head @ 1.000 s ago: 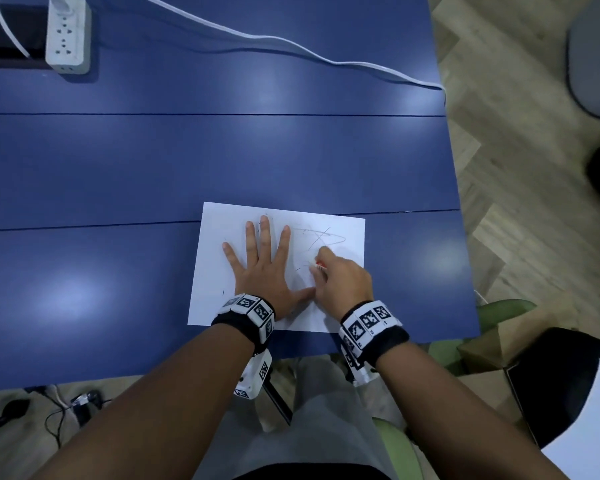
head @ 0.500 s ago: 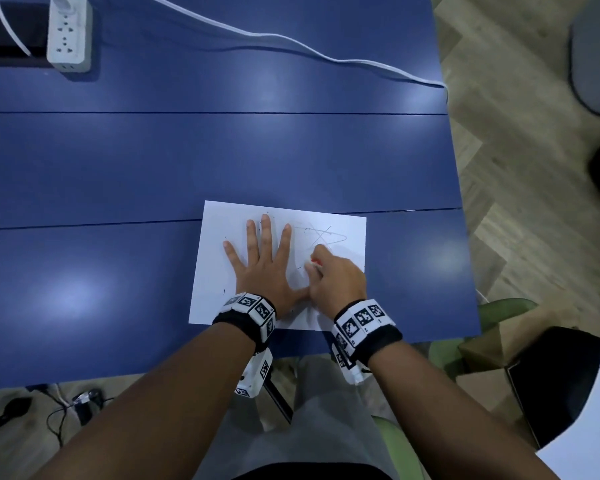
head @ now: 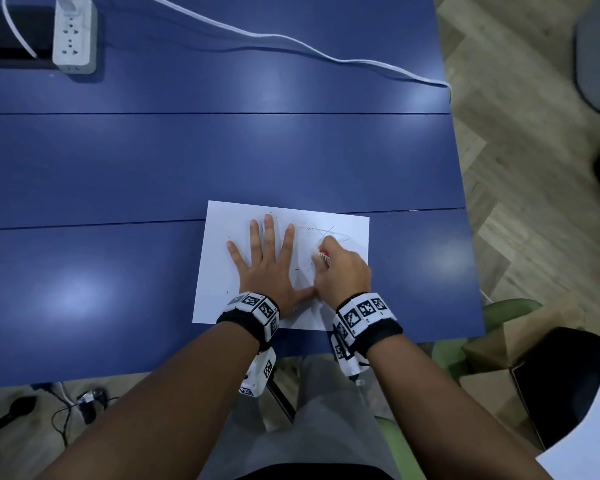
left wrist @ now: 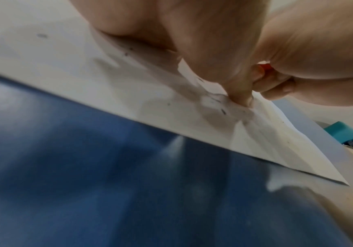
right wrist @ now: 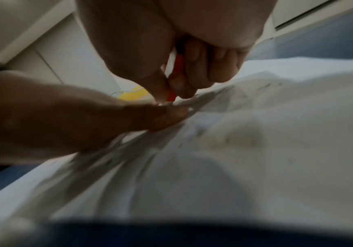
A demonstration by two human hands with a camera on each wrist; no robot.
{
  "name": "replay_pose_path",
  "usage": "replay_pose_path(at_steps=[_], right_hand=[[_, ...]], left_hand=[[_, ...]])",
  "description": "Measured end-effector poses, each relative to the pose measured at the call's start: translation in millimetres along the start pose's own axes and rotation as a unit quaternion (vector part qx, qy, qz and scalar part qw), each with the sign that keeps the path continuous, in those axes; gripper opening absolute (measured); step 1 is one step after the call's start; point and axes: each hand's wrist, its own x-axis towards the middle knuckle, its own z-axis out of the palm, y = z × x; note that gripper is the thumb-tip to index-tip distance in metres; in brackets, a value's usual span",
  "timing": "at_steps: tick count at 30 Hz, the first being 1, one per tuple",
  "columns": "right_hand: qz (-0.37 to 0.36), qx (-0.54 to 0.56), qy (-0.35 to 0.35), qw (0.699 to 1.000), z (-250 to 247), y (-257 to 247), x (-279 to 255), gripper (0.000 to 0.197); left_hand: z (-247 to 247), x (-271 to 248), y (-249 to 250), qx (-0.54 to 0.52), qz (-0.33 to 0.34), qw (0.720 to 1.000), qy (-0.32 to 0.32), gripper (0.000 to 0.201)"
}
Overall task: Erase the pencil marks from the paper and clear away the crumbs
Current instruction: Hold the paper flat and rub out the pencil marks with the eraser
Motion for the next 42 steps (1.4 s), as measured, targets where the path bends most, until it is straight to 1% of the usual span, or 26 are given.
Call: replay_pose_path(at_steps=[3,4,6,8,9,10,13,14,17,18,19,22,23,24,26,27,28,31,32,34,36,39,42], right_hand=[[-0.035,0.006,-0.049,0.998,6,-10,-12,0.011],[-0.045,-0.001,-0.052,0.998,6,-10,-12,0.011],[-0.033,-0.010,-0.023,0.999,3,-4,-1,0.011],[-0.005,-0.001,0.011,1.000,-1,1,6,0.009],[-0.003,0.008,0.012,1.000,0,-1,5,0.009],[-0.013,0.014,-0.002,1.000,1,-5,2,0.009],[-0.067,-0.017,-0.070,0.995,5,-10,-13,0.011],[-0.063,-0.023,-0.067,0.995,3,-7,-11,0.011],[-0.004,-0.006,0.004,1.000,-7,11,2,0.009],[0.006,0.001,0.014,1.000,-7,14,1,0.009],[0.001,0.002,0.006,1.000,-7,13,-3,0.009],[-0.059,-0.029,-0.066,0.996,2,6,-22,0.012],[-0.067,-0.035,-0.071,0.995,2,8,-22,0.012],[-0.061,-0.036,-0.060,0.996,1,11,-18,0.011],[-0.025,-0.019,-0.017,0.999,-5,17,-8,0.009],[-0.010,-0.005,-0.003,1.000,-6,18,-7,0.009],[-0.005,0.005,-0.003,1.000,-5,16,-8,0.009],[-0.046,-0.016,-0.072,0.996,2,5,-22,0.012],[-0.057,-0.027,-0.076,0.995,4,6,-23,0.013],[-0.047,-0.037,-0.047,0.997,2,13,-15,0.012],[-0.004,-0.025,-0.001,1.000,0,20,-9,0.009],[0.061,0.027,0.067,0.996,2,29,-12,0.011],[0.085,0.052,0.080,0.992,4,34,-16,0.009]], left_hand=[[3,-1,1,-0.008,-0.003,0.999,0.035,0.103],[2,-1,2,-0.007,-0.003,0.999,0.033,0.103],[0,0,2,-0.006,-0.002,1.000,0.003,0.116],[-2,1,1,-0.002,0.001,1.000,-0.008,0.126],[-3,0,1,-0.004,0.000,1.000,-0.007,0.126],[-2,0,0,-0.006,-0.001,1.000,-0.005,0.123],[0,0,1,-0.011,0.002,1.000,0.012,0.105],[-1,0,1,-0.016,0.002,1.000,0.008,0.107],[-5,0,0,-0.005,0.005,1.000,-0.017,0.126],[-5,0,-1,-0.001,0.005,1.000,-0.019,0.128],[-4,-1,-1,-0.004,0.004,1.000,-0.016,0.127],[-3,-1,1,-0.015,0.001,1.000,0.007,0.115],[-3,-1,1,-0.013,0.001,1.000,0.005,0.115],[-3,-1,1,-0.012,0.001,1.000,-0.004,0.118],[-5,0,0,-0.010,0.001,1.000,-0.018,0.126],[-5,0,-1,-0.008,0.001,1.000,-0.016,0.128],[-5,0,-2,-0.008,0.001,1.000,-0.014,0.127],[-1,0,-1,-0.016,-0.002,1.000,0.002,0.115],[-1,0,0,-0.016,-0.002,1.000,0.008,0.113],[-3,0,0,-0.011,-0.002,1.000,-0.006,0.121],[-5,-1,-1,-0.006,0.001,1.000,-0.021,0.129],[-8,-2,-1,-0.010,0.002,1.000,-0.028,0.132],[-9,-2,-1,-0.011,-0.006,0.999,-0.038,0.132]])
